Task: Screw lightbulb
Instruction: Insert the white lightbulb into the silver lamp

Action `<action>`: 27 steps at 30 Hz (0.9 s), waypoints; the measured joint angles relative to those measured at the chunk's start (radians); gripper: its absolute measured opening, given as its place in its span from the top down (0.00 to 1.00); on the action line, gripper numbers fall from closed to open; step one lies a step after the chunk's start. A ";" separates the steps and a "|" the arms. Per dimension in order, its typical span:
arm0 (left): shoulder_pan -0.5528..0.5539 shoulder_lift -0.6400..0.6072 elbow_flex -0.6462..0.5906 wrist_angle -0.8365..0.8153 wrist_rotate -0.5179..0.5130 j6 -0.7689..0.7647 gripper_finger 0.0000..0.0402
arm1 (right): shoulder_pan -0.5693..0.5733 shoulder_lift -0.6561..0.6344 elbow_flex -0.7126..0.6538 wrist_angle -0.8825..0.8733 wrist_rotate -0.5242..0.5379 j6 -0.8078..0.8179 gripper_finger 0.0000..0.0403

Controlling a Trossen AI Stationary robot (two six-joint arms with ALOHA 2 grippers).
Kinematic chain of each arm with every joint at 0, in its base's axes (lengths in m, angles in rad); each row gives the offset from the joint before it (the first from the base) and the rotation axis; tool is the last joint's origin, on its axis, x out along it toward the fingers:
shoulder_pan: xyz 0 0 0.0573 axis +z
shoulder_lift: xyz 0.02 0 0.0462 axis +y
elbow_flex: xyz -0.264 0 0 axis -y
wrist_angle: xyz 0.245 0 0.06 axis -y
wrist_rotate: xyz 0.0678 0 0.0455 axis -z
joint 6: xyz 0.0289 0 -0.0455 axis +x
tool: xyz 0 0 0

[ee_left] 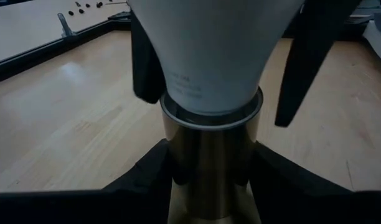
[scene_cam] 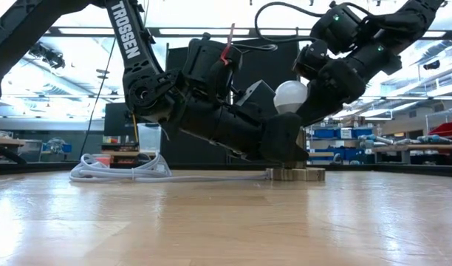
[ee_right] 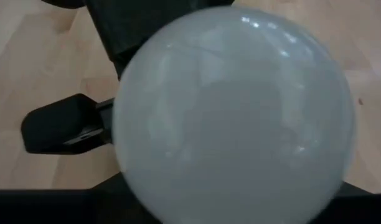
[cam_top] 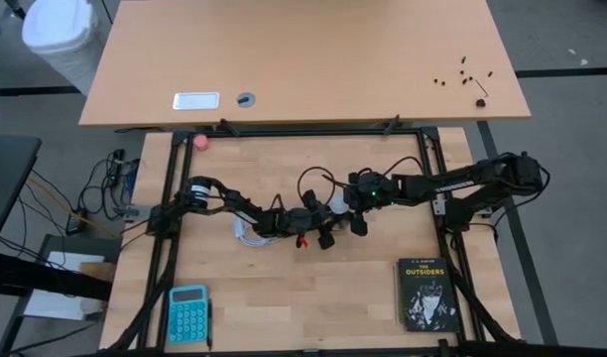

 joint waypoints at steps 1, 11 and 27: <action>0.000 0.000 0.000 -0.001 0.000 0.000 0.58 | 0.000 -0.007 0.000 -0.006 0.000 0.005 0.45; 0.000 0.000 0.000 -0.002 -0.001 -0.002 0.58 | 0.002 -0.041 -0.001 -0.077 0.000 0.003 0.43; 0.000 0.000 0.000 -0.005 -0.002 -0.002 0.57 | 0.006 -0.108 -0.002 -0.174 0.004 0.011 0.43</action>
